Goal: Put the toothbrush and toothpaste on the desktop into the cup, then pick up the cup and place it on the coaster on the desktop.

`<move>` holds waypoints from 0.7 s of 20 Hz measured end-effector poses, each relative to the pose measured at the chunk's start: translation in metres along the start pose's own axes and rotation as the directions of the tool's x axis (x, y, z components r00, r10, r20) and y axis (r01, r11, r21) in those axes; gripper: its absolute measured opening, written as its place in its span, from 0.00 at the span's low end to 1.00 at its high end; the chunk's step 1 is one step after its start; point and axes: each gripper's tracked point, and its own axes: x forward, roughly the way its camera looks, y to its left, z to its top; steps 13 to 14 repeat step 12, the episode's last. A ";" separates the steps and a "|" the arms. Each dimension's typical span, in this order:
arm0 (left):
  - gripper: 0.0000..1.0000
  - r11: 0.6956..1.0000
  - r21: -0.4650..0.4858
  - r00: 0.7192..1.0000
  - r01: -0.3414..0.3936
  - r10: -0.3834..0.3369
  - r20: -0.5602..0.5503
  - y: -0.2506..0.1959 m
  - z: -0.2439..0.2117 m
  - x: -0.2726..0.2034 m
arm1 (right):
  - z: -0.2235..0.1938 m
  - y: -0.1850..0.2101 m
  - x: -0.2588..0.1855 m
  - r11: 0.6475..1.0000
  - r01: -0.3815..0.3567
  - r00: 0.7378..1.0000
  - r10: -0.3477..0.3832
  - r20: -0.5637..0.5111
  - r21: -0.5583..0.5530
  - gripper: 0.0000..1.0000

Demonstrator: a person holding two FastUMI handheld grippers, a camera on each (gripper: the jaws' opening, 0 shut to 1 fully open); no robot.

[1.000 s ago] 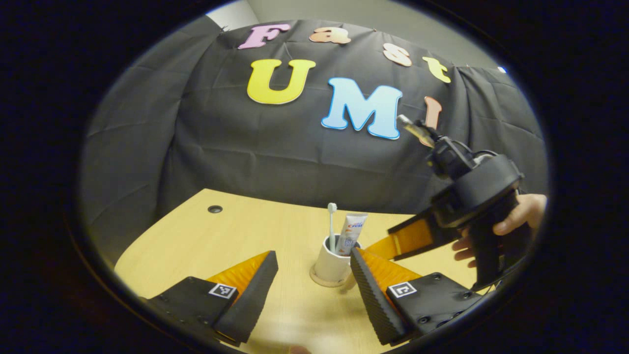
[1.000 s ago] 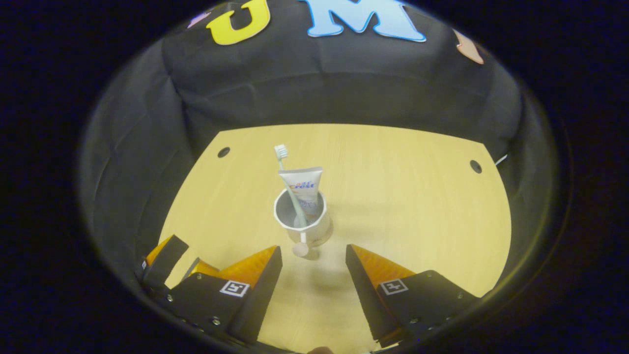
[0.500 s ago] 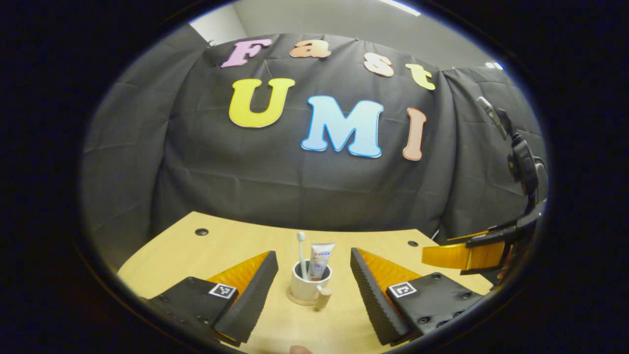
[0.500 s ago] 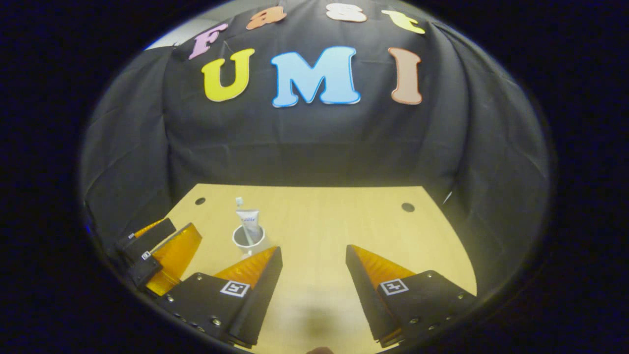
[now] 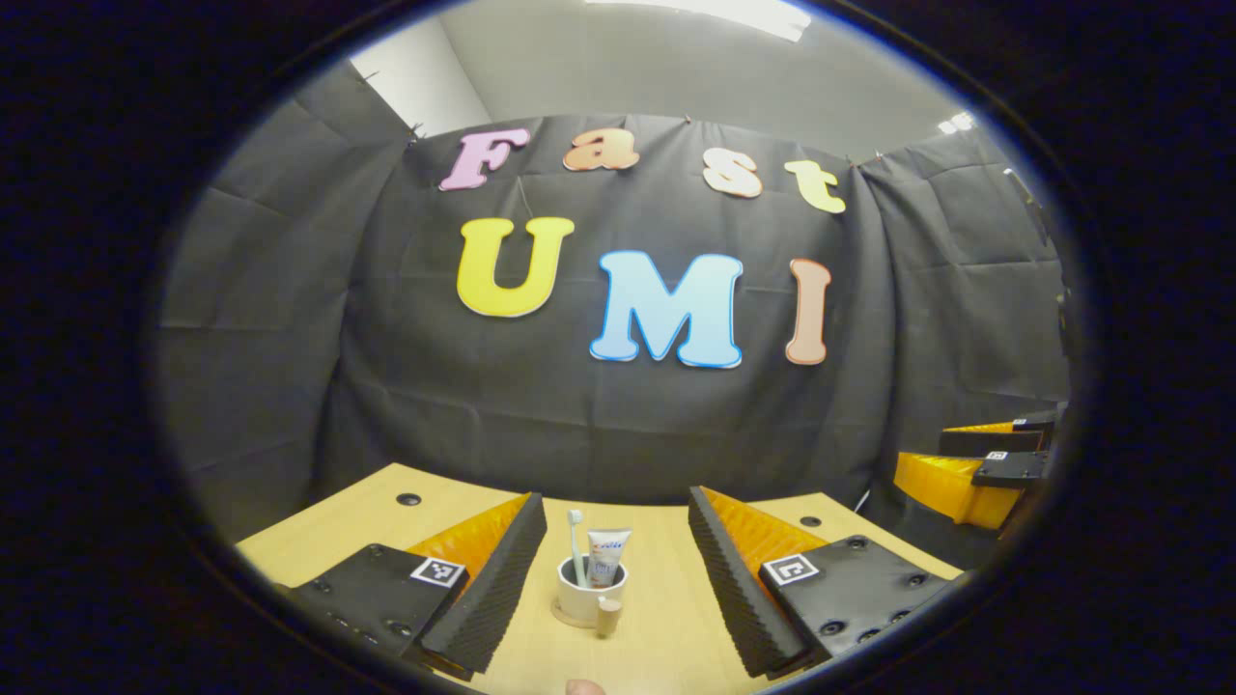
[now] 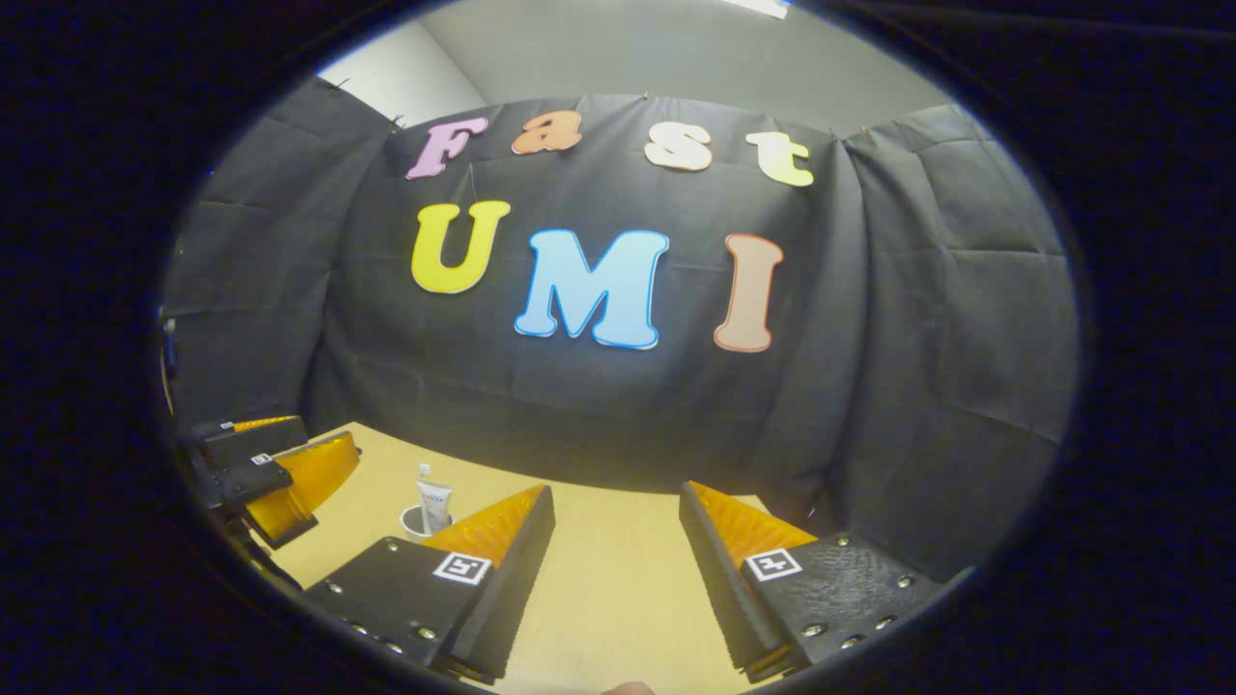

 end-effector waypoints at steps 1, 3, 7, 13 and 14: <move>0.93 1.000 -0.004 1.000 -0.009 0.010 0.021 -0.002 0.002 -0.004 | 0.000 -0.001 0.000 1.000 -0.006 1.000 0.006 0.019 -0.009 0.81; 0.96 0.999 0.002 0.998 -0.034 0.034 0.051 -0.004 0.010 -0.011 | -0.003 0.000 -0.001 0.999 -0.042 0.999 0.042 0.017 -0.002 0.80; 0.96 0.998 0.005 0.994 -0.065 0.064 0.085 -0.005 0.018 -0.019 | -0.006 -0.005 -0.002 0.997 -0.075 0.997 0.075 0.019 0.002 0.81; 0.99 0.997 -0.017 0.993 -0.081 0.083 0.082 0.001 0.021 -0.025 | 0.000 -0.008 -0.003 0.998 -0.068 0.997 0.068 0.036 -0.007 0.81; 0.99 0.997 -0.017 0.993 -0.081 0.083 0.082 0.001 0.021 -0.025 | 0.000 -0.008 -0.003 0.998 -0.068 0.997 0.068 0.036 -0.007 0.81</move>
